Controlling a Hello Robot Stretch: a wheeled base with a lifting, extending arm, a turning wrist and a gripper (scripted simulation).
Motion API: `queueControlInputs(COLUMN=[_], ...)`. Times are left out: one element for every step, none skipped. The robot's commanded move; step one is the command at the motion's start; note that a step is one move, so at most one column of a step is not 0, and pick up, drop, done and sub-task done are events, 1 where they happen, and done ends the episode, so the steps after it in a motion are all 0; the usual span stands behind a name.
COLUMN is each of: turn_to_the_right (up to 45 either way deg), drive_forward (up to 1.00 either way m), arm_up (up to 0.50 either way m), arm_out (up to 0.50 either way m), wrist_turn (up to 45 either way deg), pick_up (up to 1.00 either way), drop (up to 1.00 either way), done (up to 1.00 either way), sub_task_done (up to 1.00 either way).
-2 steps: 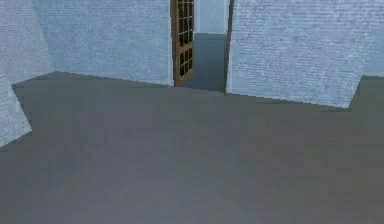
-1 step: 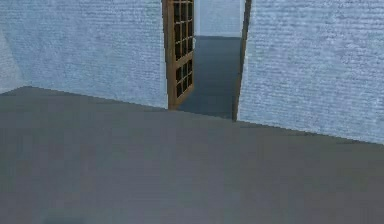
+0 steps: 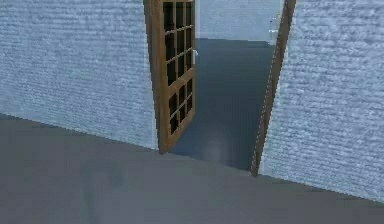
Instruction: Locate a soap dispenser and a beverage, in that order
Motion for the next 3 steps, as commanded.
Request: queueControlInputs(turn_to_the_right=[-3.0,0.0,18.0], drive_forward=[0.00,1.00,0.00], arm_up=[0.00,0.00,0.00], arm_out=[0.00,0.00,0.00], wrist_turn=[0.0,0.0,0.0], pick_up=[0.00,0.00,0.00], drop=[0.00,0.00,0.00], done=[0.00,0.00,0.00], sub_task_done=[0.00,0.00,0.00])
